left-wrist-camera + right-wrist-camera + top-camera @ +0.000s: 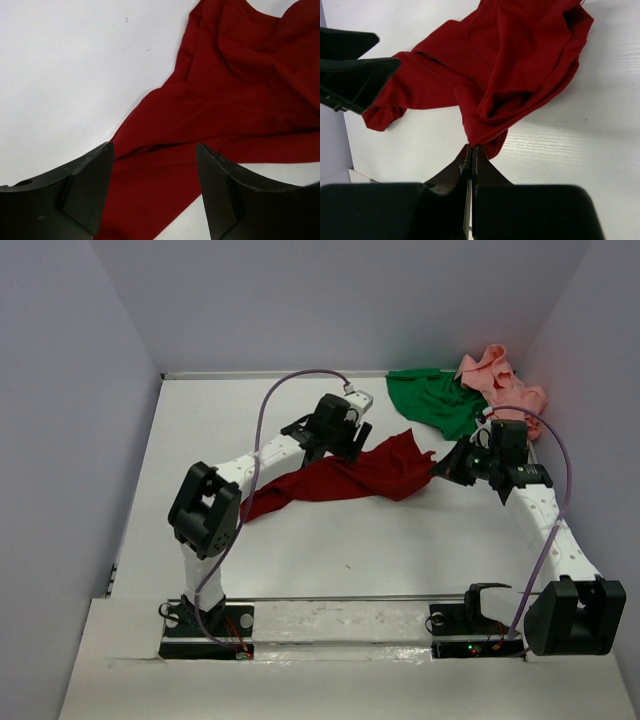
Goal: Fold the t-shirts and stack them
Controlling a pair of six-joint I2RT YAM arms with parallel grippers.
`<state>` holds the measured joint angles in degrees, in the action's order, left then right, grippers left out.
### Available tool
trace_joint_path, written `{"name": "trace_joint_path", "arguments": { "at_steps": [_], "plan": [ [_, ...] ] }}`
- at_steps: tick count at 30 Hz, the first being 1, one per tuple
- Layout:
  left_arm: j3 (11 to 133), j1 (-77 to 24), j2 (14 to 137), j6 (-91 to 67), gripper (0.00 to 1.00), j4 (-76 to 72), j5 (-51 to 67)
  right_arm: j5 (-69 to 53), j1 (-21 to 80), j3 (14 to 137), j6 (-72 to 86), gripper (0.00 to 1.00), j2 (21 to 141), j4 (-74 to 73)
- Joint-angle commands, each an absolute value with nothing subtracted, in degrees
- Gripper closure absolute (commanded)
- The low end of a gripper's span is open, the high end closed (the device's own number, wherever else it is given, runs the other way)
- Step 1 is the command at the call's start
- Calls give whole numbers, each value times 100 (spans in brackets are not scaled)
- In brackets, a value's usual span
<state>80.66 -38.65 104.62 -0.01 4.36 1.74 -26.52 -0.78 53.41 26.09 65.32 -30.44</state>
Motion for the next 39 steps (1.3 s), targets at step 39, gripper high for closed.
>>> {"name": "trace_joint_path", "arguments": {
  "at_steps": [39],
  "plan": [
    [10195, -3920, 11926, 4096, 43, 3594, 1257, -3094, -114, 5722, 2356, 100, 6565, -2979]
  ]
}}
